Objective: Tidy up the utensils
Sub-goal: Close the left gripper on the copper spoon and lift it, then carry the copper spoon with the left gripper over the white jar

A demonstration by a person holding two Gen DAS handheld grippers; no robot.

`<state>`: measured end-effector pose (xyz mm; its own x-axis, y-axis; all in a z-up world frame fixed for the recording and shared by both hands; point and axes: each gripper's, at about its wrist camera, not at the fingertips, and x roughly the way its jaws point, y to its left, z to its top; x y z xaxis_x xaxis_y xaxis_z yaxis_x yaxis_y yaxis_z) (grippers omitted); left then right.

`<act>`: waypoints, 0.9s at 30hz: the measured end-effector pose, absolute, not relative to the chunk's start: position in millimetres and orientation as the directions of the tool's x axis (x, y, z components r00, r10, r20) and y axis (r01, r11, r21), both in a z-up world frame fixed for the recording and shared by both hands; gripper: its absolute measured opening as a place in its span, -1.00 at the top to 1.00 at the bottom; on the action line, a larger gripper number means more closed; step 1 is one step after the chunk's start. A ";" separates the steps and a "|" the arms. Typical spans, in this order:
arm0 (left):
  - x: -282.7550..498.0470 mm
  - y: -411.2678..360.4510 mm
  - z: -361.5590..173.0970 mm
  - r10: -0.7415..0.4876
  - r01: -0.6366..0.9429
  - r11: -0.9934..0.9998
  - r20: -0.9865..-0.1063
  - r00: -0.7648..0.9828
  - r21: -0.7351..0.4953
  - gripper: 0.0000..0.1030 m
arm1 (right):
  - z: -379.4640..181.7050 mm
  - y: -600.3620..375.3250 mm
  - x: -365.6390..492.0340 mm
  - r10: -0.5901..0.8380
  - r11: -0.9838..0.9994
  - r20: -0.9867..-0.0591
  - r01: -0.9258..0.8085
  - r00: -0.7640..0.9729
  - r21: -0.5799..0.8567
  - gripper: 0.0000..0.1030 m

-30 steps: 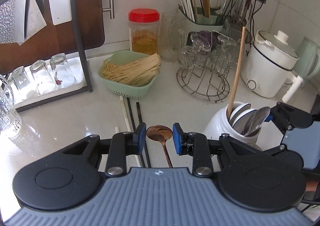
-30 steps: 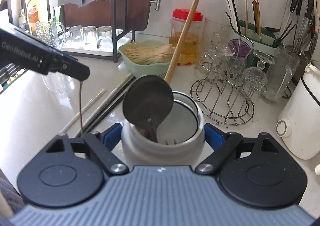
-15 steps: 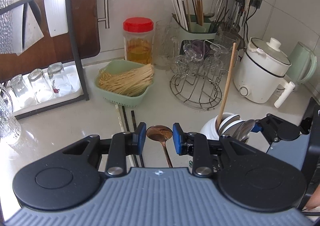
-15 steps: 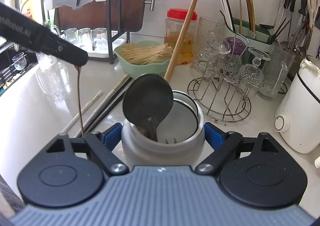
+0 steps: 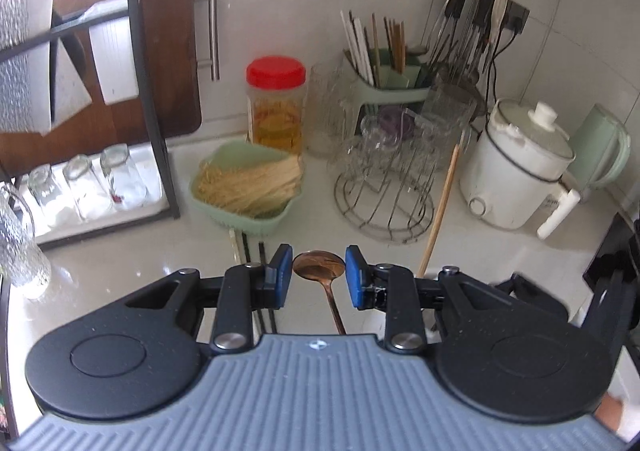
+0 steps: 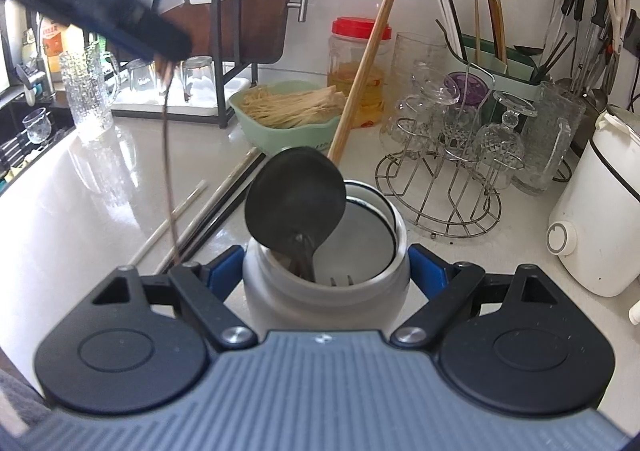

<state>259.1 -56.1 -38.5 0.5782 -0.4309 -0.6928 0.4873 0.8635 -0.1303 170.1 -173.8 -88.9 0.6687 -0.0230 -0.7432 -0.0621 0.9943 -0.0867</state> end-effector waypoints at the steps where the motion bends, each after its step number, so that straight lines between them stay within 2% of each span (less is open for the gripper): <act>1: 259.3 -56.7 -33.9 -0.434 0.489 0.863 -0.687 0.583 -0.130 0.36 | -88.7 -173.7 169.6 -0.021 0.994 -0.744 -0.064 0.667 -0.085 -0.74; 6: 258.7 -59.1 -10.1 -0.457 0.504 0.854 -0.657 0.600 -0.133 0.36 | -88.6 -171.3 167.9 -0.024 0.994 -0.746 -0.061 0.666 -0.087 -0.74; 12: 258.6 -57.7 14.1 -0.525 0.519 0.830 -0.603 0.601 -0.206 0.36 | -89.0 -171.3 167.1 -0.022 0.995 -0.745 -0.059 0.667 -0.083 -0.74; 19: 253.2 -69.1 23.1 -0.544 0.547 0.817 -0.557 0.628 -0.181 0.36 | -89.0 -171.1 165.7 -0.020 0.995 -0.742 -0.058 0.670 -0.080 -0.74; 27: 251.8 -87.0 4.3 -0.530 0.576 0.808 -0.586 0.613 -0.128 0.36 | -90.7 -170.7 163.1 -0.024 0.996 -0.729 -0.046 0.684 -0.075 -0.74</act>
<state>251.8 -87.0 4.3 0.6132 -0.5297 -0.5860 0.5756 0.8077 -0.1277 163.1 -170.7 -90.7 0.6840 -0.0236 -0.7291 -0.0457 0.9961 -0.0751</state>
